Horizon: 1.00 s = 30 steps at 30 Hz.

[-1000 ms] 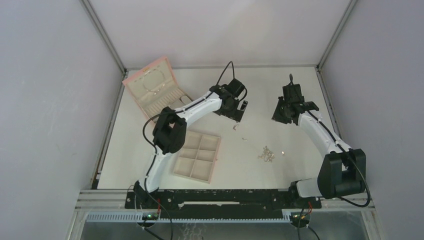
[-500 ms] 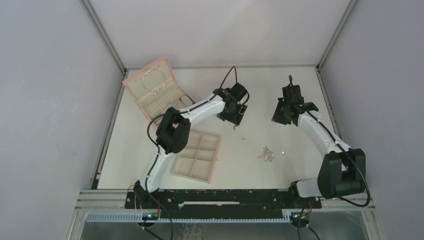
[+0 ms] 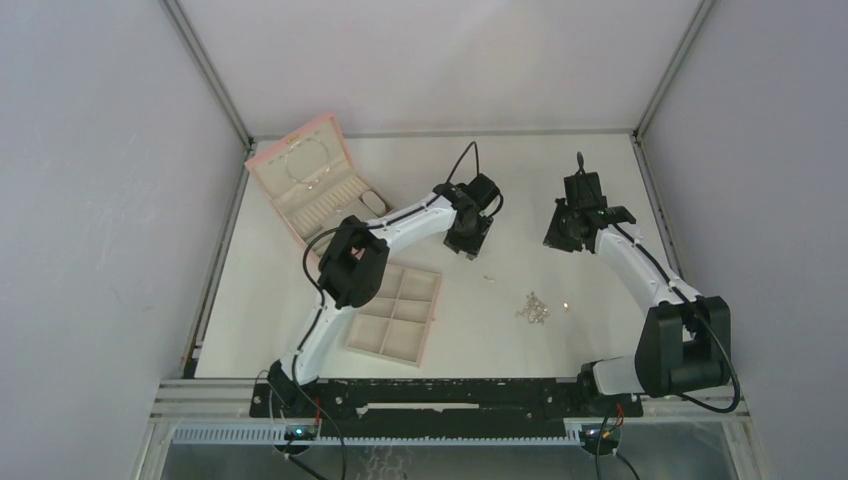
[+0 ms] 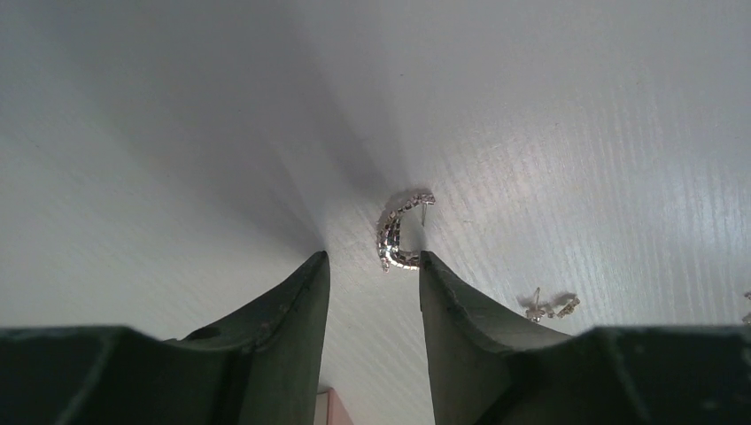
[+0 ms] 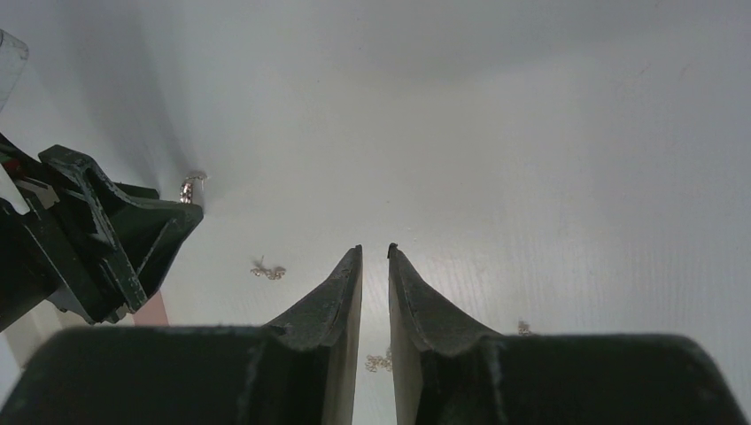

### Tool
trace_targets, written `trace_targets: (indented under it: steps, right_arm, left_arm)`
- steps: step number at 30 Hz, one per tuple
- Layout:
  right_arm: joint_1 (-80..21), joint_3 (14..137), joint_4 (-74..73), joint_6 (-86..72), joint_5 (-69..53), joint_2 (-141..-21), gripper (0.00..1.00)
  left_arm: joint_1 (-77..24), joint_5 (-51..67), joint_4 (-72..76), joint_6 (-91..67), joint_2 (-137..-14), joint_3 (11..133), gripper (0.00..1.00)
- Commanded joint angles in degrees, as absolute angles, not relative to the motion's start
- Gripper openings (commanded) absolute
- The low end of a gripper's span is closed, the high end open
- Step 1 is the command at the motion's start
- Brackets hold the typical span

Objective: Organize the mixed jewelry
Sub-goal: Pick up the jewelry from the center of the board.

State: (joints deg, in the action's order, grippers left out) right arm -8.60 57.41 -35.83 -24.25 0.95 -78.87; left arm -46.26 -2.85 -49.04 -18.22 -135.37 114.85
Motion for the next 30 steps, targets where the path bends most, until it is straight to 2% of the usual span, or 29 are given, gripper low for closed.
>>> trace_targets:
  steps: [1,16,18,22,25,30]
  right_arm:
    - [-8.4,57.0,-34.4,-23.1,0.6,-78.6,0.25]
    - [-8.3,57.0,-34.4,-23.2,0.6,-78.2,0.24]
    - [-8.3,57.1,-34.1,-23.2,0.6,-77.8,0.24]
    - [-8.2,57.1,-33.6,-23.4,-1.9,-76.9,0.25]
    - [-8.1,57.1,-33.7,-23.5,-2.9,-76.2,0.25]
    - [-7.0,57.1,-34.0,-23.7,-6.8,-74.4,0.25]
  left_arm:
    - [-46.1,-2.8,-49.2,-19.6,-135.7,116.2,0.46]
    - [-45.7,-0.6,-48.7,-19.3,-137.1,116.4,0.4]
    - [-45.7,-0.4,-48.8,-18.8,-137.3,116.5,0.34]
    - [-45.6,0.8,-48.8,-17.3,-137.8,117.2,0.14]
    - [-45.7,2.8,-47.7,-15.7,-137.0,116.8,0.03]
    - [-45.7,3.1,-45.9,-13.3,-133.6,115.1,0.0]
